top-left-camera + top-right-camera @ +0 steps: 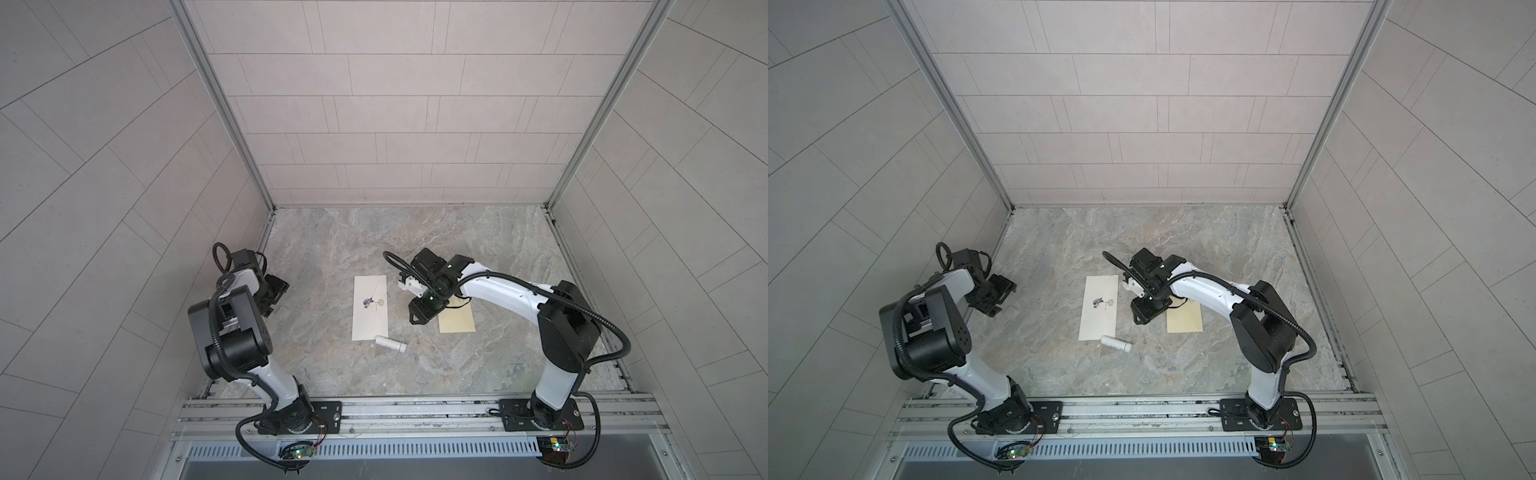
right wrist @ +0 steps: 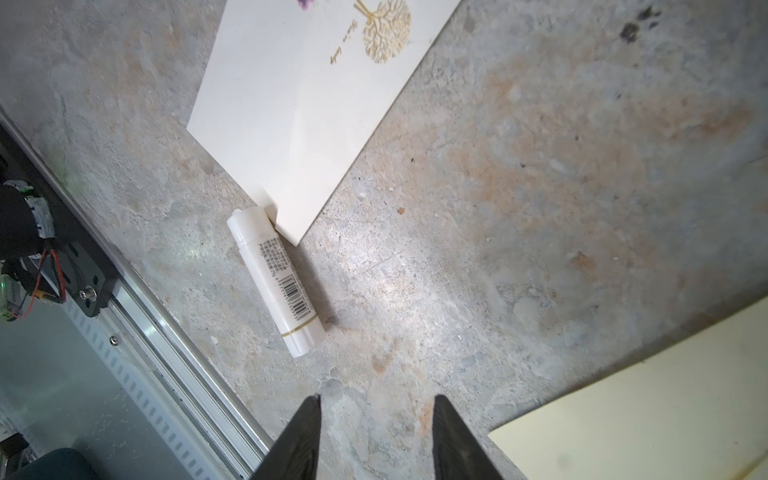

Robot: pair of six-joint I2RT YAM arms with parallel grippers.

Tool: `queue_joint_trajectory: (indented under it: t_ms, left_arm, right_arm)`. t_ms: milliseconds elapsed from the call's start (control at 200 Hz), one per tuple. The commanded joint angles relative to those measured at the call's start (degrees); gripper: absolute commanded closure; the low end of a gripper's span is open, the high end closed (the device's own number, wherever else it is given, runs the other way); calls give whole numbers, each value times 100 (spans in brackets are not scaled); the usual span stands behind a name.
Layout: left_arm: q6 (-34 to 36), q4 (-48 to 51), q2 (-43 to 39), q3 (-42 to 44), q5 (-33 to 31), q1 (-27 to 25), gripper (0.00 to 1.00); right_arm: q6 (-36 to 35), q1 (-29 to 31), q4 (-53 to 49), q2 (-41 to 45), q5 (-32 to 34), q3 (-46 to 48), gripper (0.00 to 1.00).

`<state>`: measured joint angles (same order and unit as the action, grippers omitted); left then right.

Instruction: Place the letter into the envelope and seal it

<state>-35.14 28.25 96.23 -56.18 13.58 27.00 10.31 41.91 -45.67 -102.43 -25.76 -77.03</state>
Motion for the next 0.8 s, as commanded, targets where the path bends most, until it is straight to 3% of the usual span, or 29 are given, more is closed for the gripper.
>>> queue_joint_trajectory:
  t_ms: [0, 375, 791]
  left_arm:
    - [168, -82, -19, 375, 208, 29, 31]
    - [-260, -424, -597, 1340, 644, -112, 32]
    - [96, 506, -889, 1049, 458, -451, 32]
  right_arm:
    - [-138, -38, -359, 232, 114, -88, 54]
    - [-238, -65, -614, 31, 182, -500, 54]
    - [346, -222, 493, 636, 274, 778, 54]
